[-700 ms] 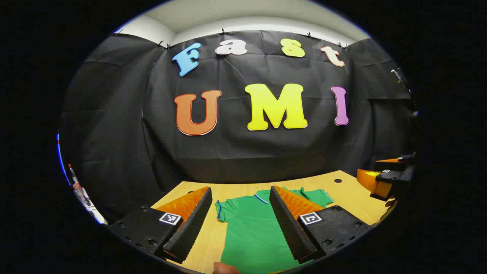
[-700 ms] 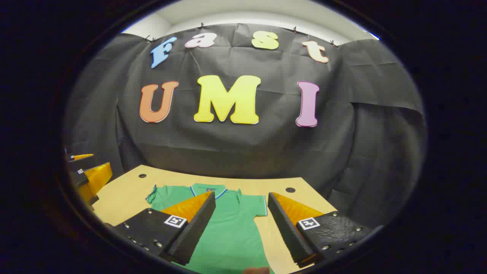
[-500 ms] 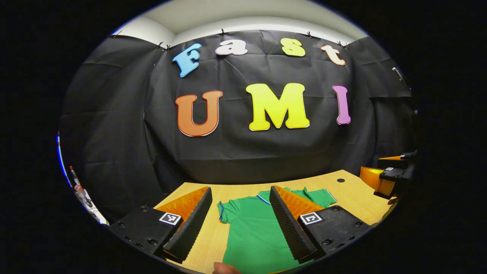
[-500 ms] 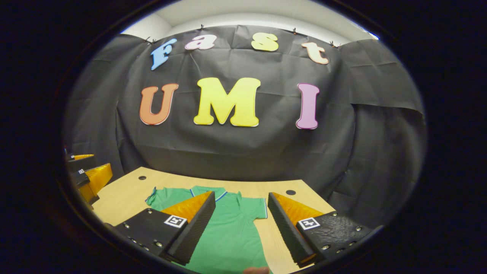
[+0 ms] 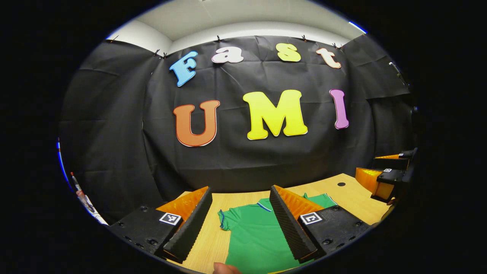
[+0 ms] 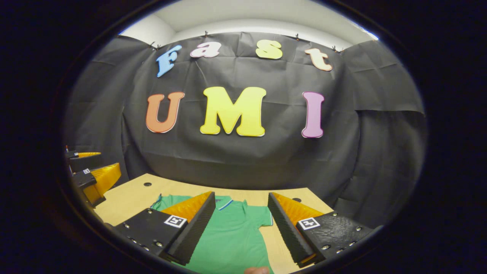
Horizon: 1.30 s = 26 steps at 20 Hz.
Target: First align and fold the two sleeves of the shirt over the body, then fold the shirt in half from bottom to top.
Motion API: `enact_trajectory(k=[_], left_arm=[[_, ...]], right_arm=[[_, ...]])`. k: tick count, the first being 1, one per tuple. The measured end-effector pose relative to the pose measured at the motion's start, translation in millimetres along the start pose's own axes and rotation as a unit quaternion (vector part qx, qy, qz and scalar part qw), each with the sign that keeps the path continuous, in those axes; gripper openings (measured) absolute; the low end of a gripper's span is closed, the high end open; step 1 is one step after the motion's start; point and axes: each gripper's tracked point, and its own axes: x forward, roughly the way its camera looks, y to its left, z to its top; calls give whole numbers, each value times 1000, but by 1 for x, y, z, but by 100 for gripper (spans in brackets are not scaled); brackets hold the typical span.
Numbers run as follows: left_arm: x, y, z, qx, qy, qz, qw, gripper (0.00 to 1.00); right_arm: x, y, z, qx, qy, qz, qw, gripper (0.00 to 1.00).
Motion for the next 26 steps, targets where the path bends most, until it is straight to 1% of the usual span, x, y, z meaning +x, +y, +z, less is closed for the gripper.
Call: enact_trajectory(k=[4,5,6,9,10,11,16,19,21,23,26], left_arm=[[0,1,0,-3,-3,2,1000,98],[0,1,2,-5,-4,4,1000,98],[0,0,3,-5,-5,3,1000,98],[2,-2,6,-5,-10,2,1000,97],[3,-4,7,-5,-10,2,1000,97],[5,-5,8,-5,-11,1,1000,98],[23,-9,28,-5,-32,2,999,98],[37,-9,43,-12,-44,4,999,97],[45,-9,52,-15,-54,6,998,97],[50,-13,58,-14,-58,6,998,97],[53,-17,56,-14,-56,6,998,97]], right_arm=[[1,1,4,-4,-5,4,1000,91],[1,2,7,-5,-8,6,1000,94],[1,2,7,-8,-10,8,1000,91],[0,3,13,-12,-19,15,1000,91],[1,2,16,-14,-22,14,1000,93],[3,0,19,-15,-25,14,999,90],[25,-13,39,-16,-37,7,999,90],[49,-28,57,-17,-47,-6,999,90],[73,-41,65,-7,-43,-13,999,90],[107,-54,62,6,-16,-18,1000,90],[169,-72,36,13,47,-14,999,90]])
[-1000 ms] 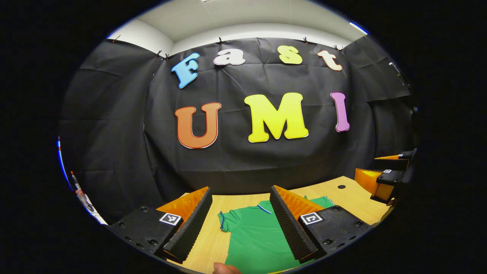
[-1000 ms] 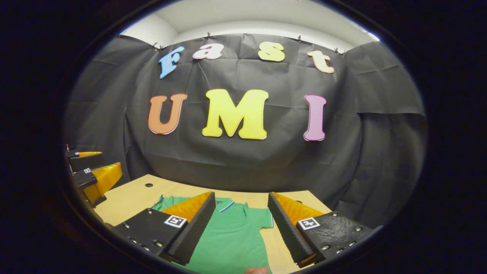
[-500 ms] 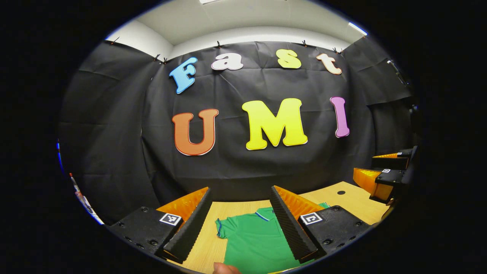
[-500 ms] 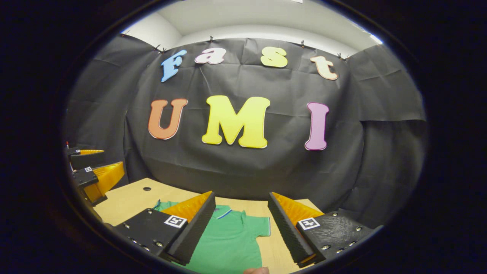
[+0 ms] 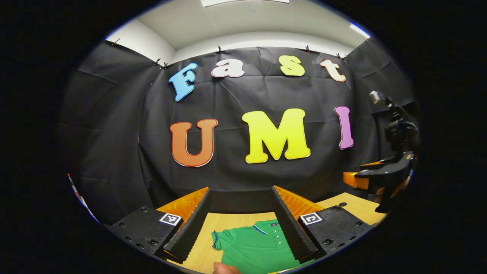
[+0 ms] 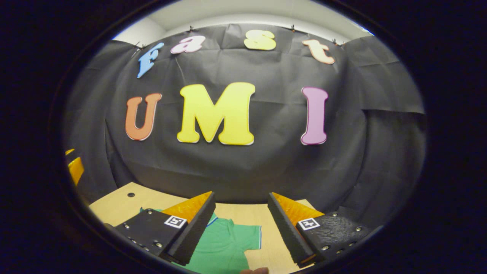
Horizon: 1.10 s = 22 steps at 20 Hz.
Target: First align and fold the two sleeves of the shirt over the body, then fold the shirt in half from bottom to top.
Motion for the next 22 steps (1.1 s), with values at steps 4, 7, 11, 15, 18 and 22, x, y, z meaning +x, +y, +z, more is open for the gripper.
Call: enact_trajectory(k=[4,7,11,15,18,22], left_arm=[[0,2,-10,-6,17,11,1000,97],[4,10,-14,-5,24,25,999,97],[9,19,-22,-4,34,43,998,98],[13,21,-26,1,41,48,998,97],[14,18,-33,1,53,45,998,98],[16,13,-34,3,60,39,997,98]], right_arm=[[86,-23,-56,-16,91,-8,996,90],[136,-28,-105,-12,172,-2,985,90],[183,-40,-169,5,268,-8,963,91],[210,-45,-216,-10,308,-11,951,91],[221,-47,-242,-7,326,-13,945,91],[227,-50,-262,-9,339,-10,941,91]])
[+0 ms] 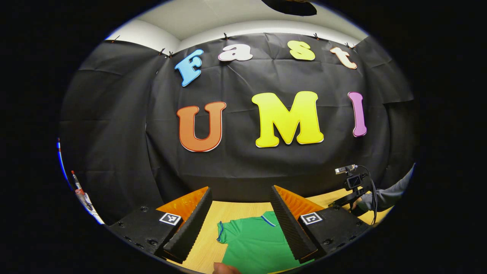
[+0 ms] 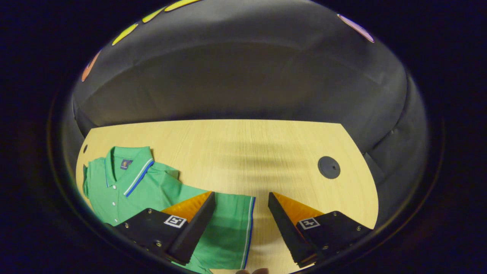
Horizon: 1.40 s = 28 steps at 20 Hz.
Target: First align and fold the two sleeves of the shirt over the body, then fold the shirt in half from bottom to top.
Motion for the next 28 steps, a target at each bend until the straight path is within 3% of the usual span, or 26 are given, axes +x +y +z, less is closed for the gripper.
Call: enact_trajectory(k=[5,8,13,14,15,23,28], left_arm=[[0,-2,-2,3,4,-1,1000,98],[-2,-3,-5,0,9,1,1000,98],[-9,-5,-6,5,13,2,1000,98],[-10,-4,-5,7,10,3,1000,98],[-11,-3,-4,9,8,5,1000,98],[-20,13,-5,10,8,22,1000,98],[-19,16,-6,12,9,21,1000,98]], right_arm=[[9,-1,1,21,-5,15,1000,93],[8,4,-1,3,-3,24,1000,92],[6,14,-1,5,4,29,1000,28],[4,11,-1,2,2,20,1000,28],[6,13,0,-4,0,14,1000,2],[-2,18,-3,8,-14,24,1000,1],[-20,56,8,8,-39,51,998,1]])
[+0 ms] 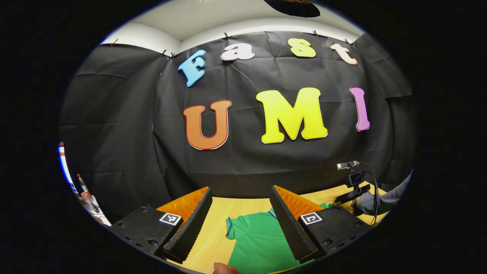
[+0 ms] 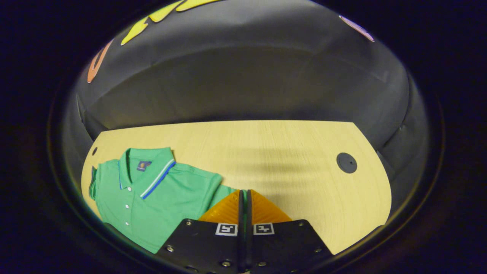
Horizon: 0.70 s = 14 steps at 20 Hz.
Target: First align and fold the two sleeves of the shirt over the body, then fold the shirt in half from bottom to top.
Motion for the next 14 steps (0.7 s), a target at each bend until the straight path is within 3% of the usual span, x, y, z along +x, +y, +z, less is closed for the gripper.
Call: enact_trajectory(k=[9,14], left_arm=[[-5,20,-2,0,-2,10,1000,98],[-13,43,-7,0,2,30,1000,98]], right_arm=[[-25,123,-10,-30,-11,74,997,1],[-24,166,-33,-38,3,90,995,1]])
